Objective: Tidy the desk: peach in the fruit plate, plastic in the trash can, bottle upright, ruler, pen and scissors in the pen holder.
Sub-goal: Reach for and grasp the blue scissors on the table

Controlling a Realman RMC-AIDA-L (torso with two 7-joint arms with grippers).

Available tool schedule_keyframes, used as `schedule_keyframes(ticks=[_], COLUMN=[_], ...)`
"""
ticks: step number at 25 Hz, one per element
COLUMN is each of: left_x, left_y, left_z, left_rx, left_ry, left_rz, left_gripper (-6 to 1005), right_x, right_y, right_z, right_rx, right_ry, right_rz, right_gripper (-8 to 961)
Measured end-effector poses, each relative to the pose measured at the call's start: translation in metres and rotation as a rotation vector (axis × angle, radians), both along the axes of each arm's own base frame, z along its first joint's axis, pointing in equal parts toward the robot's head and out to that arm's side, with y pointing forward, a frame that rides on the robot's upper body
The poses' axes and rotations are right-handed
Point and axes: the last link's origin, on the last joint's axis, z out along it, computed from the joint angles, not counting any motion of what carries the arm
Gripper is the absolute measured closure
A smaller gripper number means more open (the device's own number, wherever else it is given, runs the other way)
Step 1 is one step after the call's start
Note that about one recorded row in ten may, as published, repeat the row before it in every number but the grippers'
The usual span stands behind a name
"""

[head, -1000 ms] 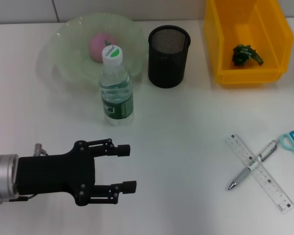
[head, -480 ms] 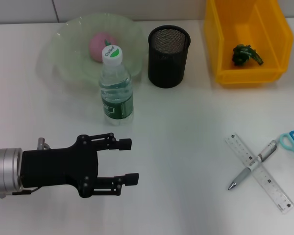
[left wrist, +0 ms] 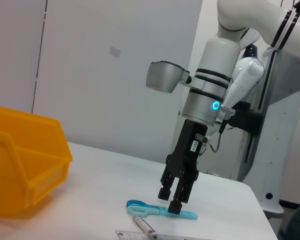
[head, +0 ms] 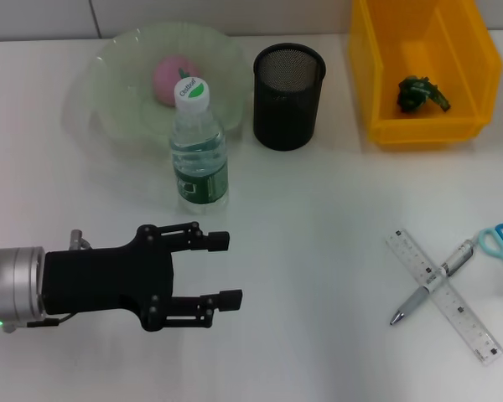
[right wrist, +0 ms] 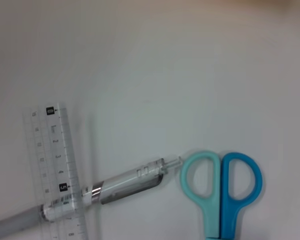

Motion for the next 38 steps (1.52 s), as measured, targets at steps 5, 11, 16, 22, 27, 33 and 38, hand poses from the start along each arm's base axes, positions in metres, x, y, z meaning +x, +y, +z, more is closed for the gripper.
schedule_keyframes(ticks=[5, 11, 16, 22, 27, 33, 38], left_x=[0.0, 0.001, 0.001, 0.001, 0.001, 0.001, 0.001], left_y=[0.001, 0.002, 0.002, 0.002, 0.003, 0.003, 0.003], left_z=[0.0, 0.0, 0.0, 0.001, 0.001, 0.001, 0.0], left_rx=[0.004, 0.009, 0.01, 0.012, 0.014, 0.015, 0.016], left_ry=[0.0, -0.002, -0.003, -0.003, -0.002, -0.001, -0.001], left_rz=[0.002, 0.003, 0.002, 0.002, 0.001, -0.001, -0.001], left_gripper=[231, 231, 231, 231, 231, 231, 231], right_x=[0.001, 0.0, 0.0, 0.0, 0.001, 0.001, 0.002], right_y=[0.001, 0.001, 0.002, 0.002, 0.002, 0.001, 0.001], right_z=[-0.003, -0.008, -0.011, -0.011, -0.012, -0.011, -0.011], right_rx=[-0.002, -0.016, -0.02, -0.022, -0.023, -0.023, -0.022], right_ry=[0.019, 0.015, 0.011, 0.011, 0.009, 0.007, 0.005], right_rz=[0.003, 0.017, 0.02, 0.018, 0.014, 0.012, 0.012], right_gripper=[243, 451, 545, 547, 713, 719, 724])
